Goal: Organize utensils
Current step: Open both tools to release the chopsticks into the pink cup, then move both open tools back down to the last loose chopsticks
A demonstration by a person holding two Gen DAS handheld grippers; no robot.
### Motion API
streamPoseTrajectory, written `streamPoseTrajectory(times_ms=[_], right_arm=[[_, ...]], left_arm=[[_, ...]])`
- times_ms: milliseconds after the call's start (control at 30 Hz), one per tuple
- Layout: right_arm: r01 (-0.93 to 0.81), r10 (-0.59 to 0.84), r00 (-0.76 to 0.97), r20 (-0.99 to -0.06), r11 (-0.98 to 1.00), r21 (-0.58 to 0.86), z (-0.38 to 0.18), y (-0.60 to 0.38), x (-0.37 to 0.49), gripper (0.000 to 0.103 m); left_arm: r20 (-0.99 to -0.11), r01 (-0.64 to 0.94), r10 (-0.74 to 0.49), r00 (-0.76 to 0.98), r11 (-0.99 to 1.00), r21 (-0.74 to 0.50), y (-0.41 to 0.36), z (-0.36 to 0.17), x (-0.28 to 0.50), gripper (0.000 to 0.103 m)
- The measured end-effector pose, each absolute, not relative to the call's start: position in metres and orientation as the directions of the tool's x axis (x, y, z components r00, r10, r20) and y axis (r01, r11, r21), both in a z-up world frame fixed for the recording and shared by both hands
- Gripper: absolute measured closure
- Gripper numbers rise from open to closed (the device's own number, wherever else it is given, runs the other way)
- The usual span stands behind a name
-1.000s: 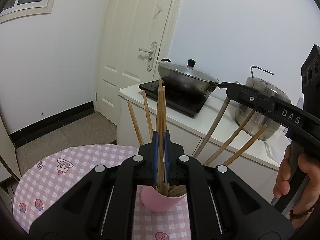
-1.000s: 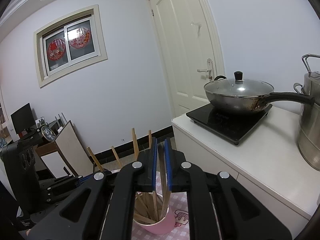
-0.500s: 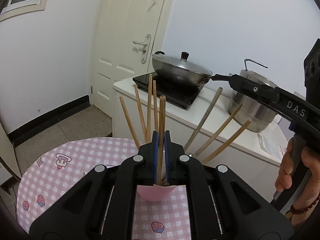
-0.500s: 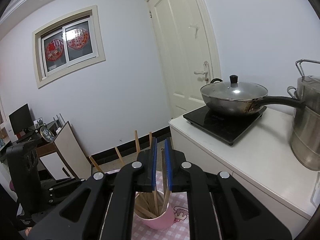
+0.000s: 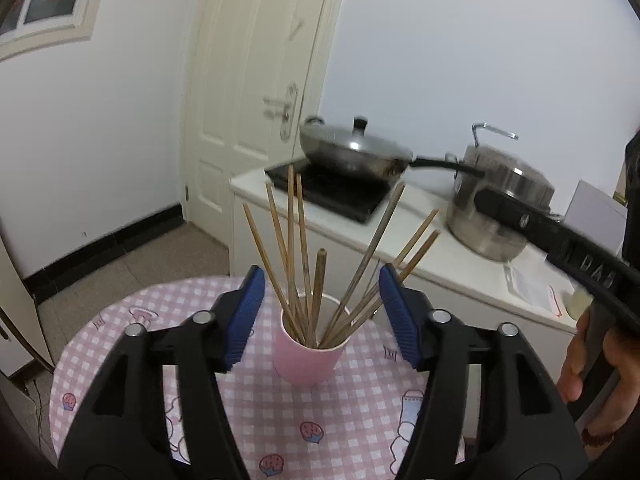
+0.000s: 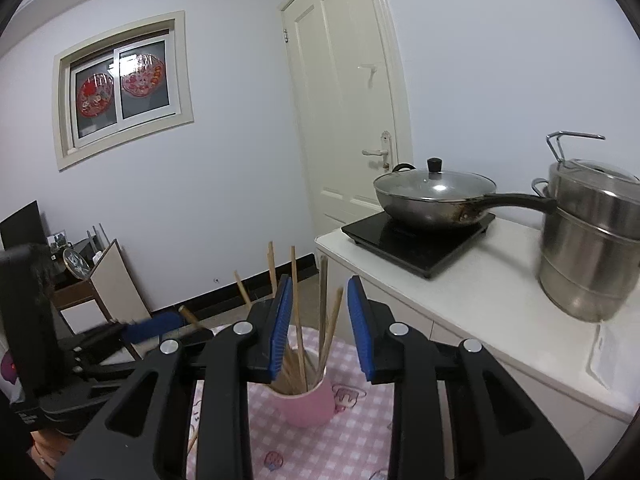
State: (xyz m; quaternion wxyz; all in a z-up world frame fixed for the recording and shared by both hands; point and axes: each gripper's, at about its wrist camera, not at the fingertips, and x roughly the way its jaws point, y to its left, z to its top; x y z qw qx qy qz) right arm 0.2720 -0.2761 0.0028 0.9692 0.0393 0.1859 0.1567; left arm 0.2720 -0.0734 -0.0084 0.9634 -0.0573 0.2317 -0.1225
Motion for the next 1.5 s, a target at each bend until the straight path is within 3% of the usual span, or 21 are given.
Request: streamPoseTrajectory(times_ms=[667, 1033, 1300, 1500], right_arm=[[-0.318, 0.340, 0.848, -0.406, 0.940, 0.124, -0.031, -0.207, 0.210, 0.070], [-0.379, 0.387, 0.752, -0.533, 0.916, 0.130, -0.085, -0.148, 0.228, 0.070], [-0.370, 0.369, 0.668, -0.646, 0.918, 0.142, -0.132, -0.128, 0.254, 0.070], [-0.358, 0.355, 0.581, -0.733, 0.920, 0.161, -0.166, -0.115, 0.277, 0.070]], left_arm=[[-0.415, 0.149, -0.190, 0.890, 0.980, -0.130, -0.017, -0.001, 0.206, 0.041], [-0.580, 0.088, -0.157, 0.799, 0.985, -0.146, 0.045, -0.063, 0.219, 0.041], [-0.729, 0.069, -0.144, 0.669, 0.989, -0.131, 0.054, -0.122, 0.248, 0.041], [-0.787, 0.053, -0.137, 0.601, 0.990, -0.131, 0.060, -0.153, 0.264, 0.041]])
